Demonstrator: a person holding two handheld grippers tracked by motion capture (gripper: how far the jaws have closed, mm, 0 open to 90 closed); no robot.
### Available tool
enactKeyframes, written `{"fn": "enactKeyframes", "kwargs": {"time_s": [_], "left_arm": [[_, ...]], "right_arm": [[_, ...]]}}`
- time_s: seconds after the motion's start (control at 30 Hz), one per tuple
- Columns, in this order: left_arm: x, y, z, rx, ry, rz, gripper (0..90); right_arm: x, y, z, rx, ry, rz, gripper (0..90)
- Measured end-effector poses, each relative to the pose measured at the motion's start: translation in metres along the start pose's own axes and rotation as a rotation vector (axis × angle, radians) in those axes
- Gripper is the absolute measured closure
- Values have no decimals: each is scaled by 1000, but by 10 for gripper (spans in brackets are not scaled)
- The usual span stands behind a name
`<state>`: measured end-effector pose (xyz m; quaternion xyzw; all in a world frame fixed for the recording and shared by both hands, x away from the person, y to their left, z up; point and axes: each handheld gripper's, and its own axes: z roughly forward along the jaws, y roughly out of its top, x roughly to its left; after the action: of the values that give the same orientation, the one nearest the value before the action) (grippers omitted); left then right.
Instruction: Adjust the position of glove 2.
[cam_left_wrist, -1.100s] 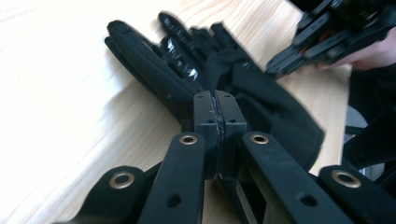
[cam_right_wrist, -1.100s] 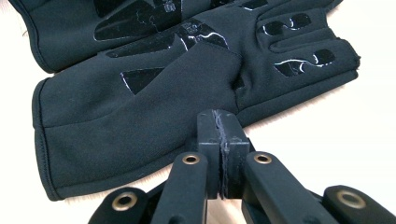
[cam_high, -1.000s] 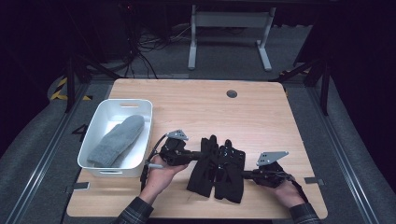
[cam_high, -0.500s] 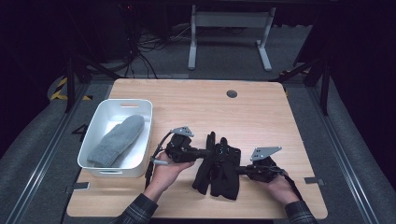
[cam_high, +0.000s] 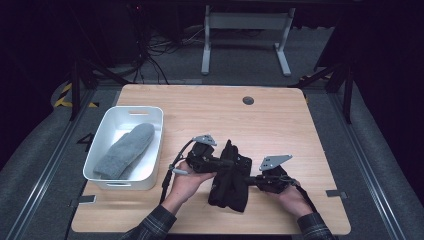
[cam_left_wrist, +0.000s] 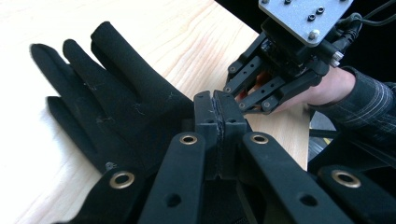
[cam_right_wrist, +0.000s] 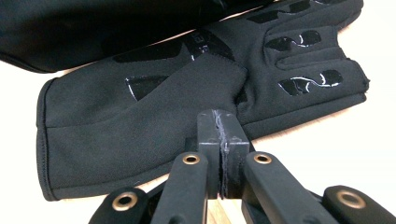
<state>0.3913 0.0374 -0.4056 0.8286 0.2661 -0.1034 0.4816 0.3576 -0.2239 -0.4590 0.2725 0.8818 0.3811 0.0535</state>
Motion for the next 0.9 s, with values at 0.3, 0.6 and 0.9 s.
{"fn": "enactKeyframes", "kwargs": {"time_s": [0.3,0.6,0.9], "left_arm": [[2,2,24,16,-20,-4,897],[-5,3,30,24,-19,64,850],[-19,-9,52,121,-32,103,899]], "right_arm": [[2,4,5,0,7,-10,896],[-8,-2,-13,-32,-51,18,845],[-28,-17,-38,-59,-171,68,656]]}}
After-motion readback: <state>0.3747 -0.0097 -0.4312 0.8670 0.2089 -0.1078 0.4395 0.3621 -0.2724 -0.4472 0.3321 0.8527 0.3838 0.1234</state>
